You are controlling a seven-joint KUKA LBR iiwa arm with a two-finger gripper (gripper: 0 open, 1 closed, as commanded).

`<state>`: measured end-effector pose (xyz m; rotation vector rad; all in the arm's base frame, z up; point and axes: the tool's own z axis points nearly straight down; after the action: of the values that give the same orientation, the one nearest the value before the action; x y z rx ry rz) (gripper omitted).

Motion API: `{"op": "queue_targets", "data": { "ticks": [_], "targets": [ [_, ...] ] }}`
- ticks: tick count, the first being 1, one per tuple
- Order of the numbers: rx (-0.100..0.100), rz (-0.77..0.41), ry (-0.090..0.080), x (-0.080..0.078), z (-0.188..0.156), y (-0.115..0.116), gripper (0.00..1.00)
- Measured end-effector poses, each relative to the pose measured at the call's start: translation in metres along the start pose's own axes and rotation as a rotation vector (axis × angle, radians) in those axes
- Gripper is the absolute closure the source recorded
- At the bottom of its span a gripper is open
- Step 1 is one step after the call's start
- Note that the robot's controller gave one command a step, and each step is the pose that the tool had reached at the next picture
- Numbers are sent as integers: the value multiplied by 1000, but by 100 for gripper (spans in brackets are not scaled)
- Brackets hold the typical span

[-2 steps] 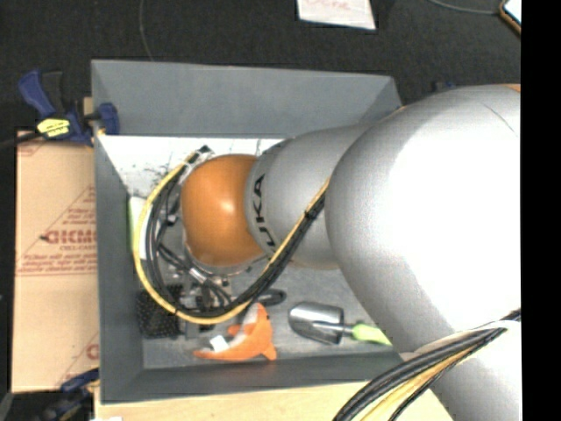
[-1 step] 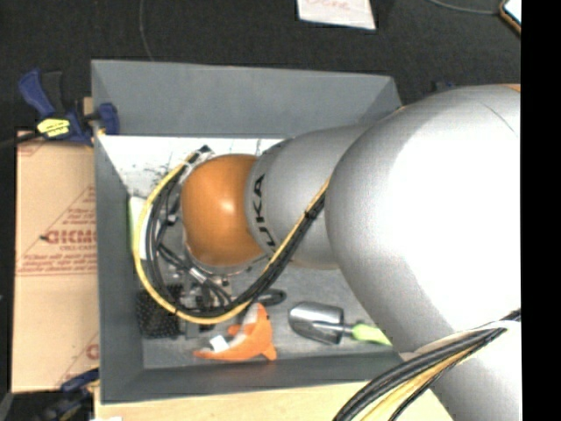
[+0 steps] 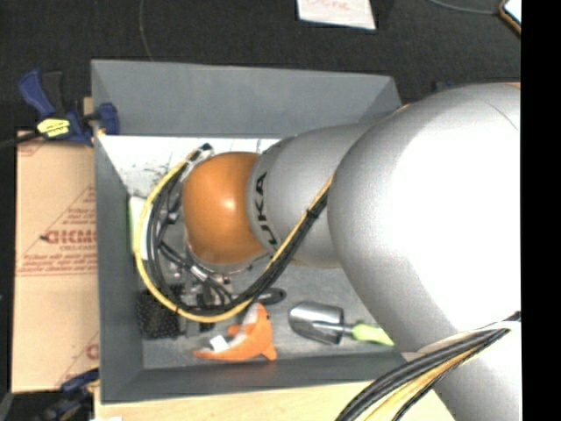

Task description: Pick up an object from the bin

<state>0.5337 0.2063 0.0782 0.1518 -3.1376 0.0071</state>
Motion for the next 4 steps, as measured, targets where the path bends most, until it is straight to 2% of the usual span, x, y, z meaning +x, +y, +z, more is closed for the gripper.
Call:
{"op": "queue_targets", "data": {
  "ticks": [2,4],
  "targets": [
    [-1,2,1,1,-24,0,100],
    [-2,4,0,1,-81,0,100]
  ]
}}
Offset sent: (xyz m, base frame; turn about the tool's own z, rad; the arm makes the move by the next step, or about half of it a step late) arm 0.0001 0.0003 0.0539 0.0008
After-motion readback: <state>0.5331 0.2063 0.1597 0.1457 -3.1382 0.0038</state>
